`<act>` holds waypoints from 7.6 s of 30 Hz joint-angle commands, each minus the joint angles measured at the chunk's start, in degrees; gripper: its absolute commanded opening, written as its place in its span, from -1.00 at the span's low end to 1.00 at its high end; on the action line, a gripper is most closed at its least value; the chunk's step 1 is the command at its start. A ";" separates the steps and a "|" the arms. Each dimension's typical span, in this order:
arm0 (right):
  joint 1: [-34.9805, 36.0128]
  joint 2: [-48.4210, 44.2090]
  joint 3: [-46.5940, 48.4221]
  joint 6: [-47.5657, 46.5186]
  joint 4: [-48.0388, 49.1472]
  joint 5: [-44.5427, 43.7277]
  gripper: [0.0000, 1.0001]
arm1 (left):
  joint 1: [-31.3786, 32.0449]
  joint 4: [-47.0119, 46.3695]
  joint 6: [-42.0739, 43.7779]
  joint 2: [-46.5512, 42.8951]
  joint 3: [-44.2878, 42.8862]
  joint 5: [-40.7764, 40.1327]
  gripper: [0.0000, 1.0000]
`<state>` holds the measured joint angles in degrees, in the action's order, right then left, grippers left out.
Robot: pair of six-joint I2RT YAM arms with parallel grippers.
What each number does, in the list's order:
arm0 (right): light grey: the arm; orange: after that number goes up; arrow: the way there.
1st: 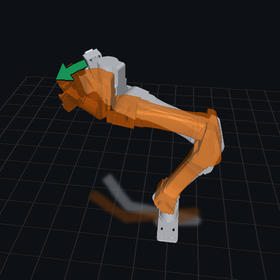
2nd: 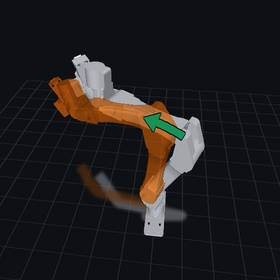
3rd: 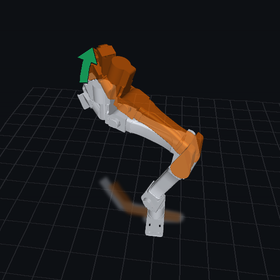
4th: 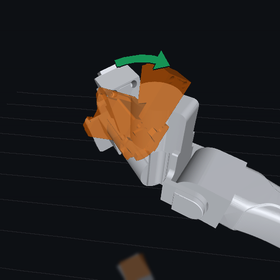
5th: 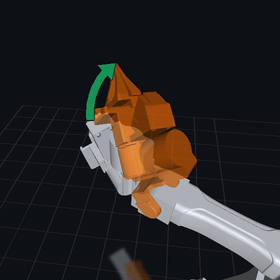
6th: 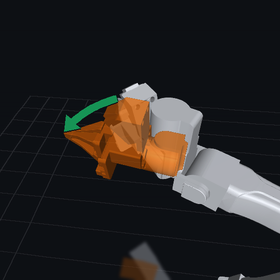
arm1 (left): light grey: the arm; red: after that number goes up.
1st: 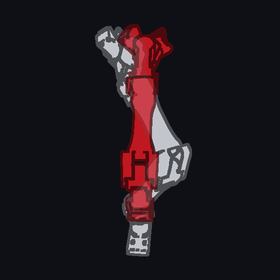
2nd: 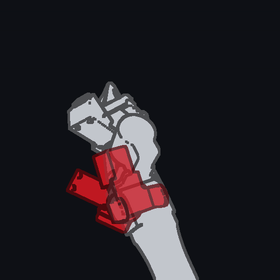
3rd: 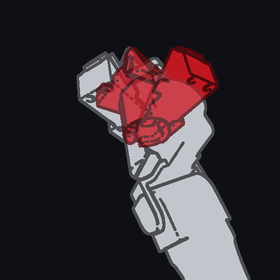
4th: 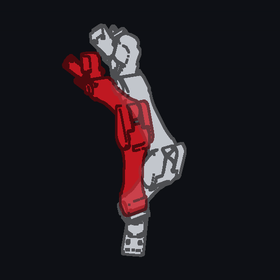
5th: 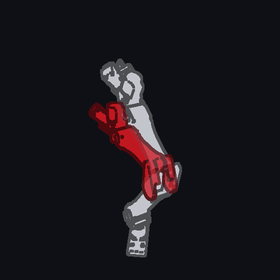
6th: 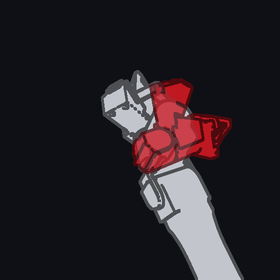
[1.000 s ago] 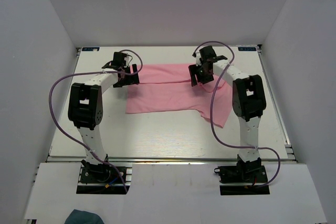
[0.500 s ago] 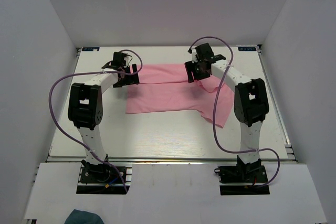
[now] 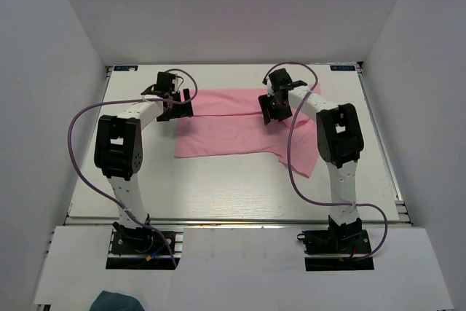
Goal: Fold and stack the t-shirts
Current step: Fold the flattened tshirt in 1/3 of the way, then grap the side of the flattened tshirt closest away from the robot with both arms
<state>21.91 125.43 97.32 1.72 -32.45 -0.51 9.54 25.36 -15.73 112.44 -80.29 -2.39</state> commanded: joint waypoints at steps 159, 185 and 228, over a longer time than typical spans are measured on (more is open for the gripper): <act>-26.57 1.57 -6.00 10.33 5.99 31.27 0.81 | -3.30 -0.58 3.51 17.54 -17.70 17.33 1.00; -13.40 -46.75 -39.82 7.33 8.90 2.19 0.81 | 0.12 13.12 -9.05 -17.33 6.51 -8.23 1.00; -0.20 -45.45 -58.56 17.18 12.84 -6.35 0.68 | 8.13 -3.66 -9.68 -21.38 30.19 -3.14 -1.00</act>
<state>21.50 78.15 38.41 17.63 -23.38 -6.33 17.47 23.49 -26.98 93.62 -51.18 -7.51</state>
